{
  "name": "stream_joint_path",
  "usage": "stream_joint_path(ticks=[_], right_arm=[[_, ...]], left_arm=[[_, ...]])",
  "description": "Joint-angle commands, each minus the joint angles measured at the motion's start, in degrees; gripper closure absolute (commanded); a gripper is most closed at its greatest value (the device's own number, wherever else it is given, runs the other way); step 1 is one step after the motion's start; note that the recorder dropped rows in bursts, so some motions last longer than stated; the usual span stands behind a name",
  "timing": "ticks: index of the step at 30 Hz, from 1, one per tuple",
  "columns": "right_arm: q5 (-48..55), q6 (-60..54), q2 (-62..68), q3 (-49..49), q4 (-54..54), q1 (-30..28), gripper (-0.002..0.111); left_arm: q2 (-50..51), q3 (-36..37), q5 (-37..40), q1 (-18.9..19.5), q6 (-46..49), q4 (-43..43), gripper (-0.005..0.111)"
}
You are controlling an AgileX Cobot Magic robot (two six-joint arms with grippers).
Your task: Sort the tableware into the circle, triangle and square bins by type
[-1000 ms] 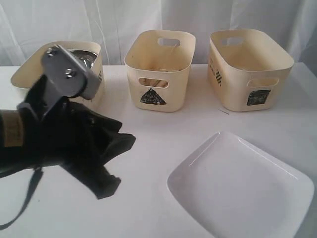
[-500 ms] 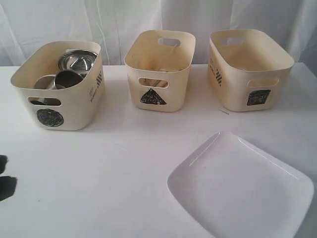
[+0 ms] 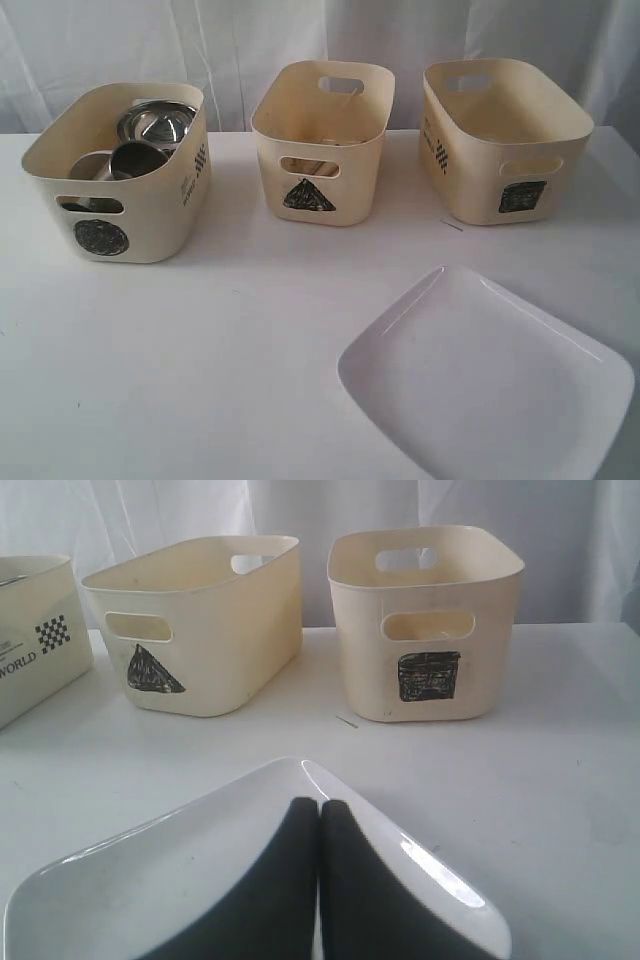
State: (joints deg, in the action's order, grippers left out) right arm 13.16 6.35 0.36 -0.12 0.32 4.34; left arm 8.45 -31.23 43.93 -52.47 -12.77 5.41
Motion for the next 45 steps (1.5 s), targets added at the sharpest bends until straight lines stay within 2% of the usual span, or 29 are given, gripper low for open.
stream_joint_path(ticks=[1,10,14,19,22,27,33,35,37,45], right_arm=[[-0.48,-0.06,-0.36,0.12,0.07,-0.37,0.108],[-0.48,-0.06,-0.36,0.12,0.07,-0.37,0.108],[-0.48,-0.06,-0.36,0.12,0.07,-0.37,0.108],[-0.48,-0.06,-0.36,0.12,0.07,-0.37,0.108],[-0.48,-0.06,-0.36,0.12,0.07,-0.37,0.108],[-0.48,-0.06,-0.36,0.12,0.07,-0.37,0.108],[-0.48,-0.06,-0.36,0.12,0.07,-0.37,0.108],[-0.48,-0.06,-0.36,0.12,0.07,-0.37,0.108],[-0.48,-0.06,-0.36,0.12,0.07,-0.37,0.108],[-0.48,-0.06,-0.36,0.12,0.07,-0.37,0.108]], left_arm=[[-0.43,0.45,0.6,-0.22,1.13,-1.02,0.072],[-0.43,0.45,0.72,-0.22,5.66,-1.77,0.073],[-1.93,1.8,-1.18,-0.22,7.81,-1.77,0.081],[-7.02,9.23,-17.94,-0.22,14.33,-1.77,0.099],[-8.45,14.61,-25.45,-0.22,14.56,-1.77,0.107],[-8.45,20.79,-30.21,-0.22,14.56,-1.77,0.107],[-8.45,30.17,-43.93,-0.22,14.56,-1.77,0.107],[-8.45,31.23,-47.34,-0.22,14.46,-1.77,0.107],[-8.45,31.23,-43.93,-0.22,14.07,-1.77,0.107],[-8.45,31.23,-43.93,-0.22,14.07,-1.77,0.107]])
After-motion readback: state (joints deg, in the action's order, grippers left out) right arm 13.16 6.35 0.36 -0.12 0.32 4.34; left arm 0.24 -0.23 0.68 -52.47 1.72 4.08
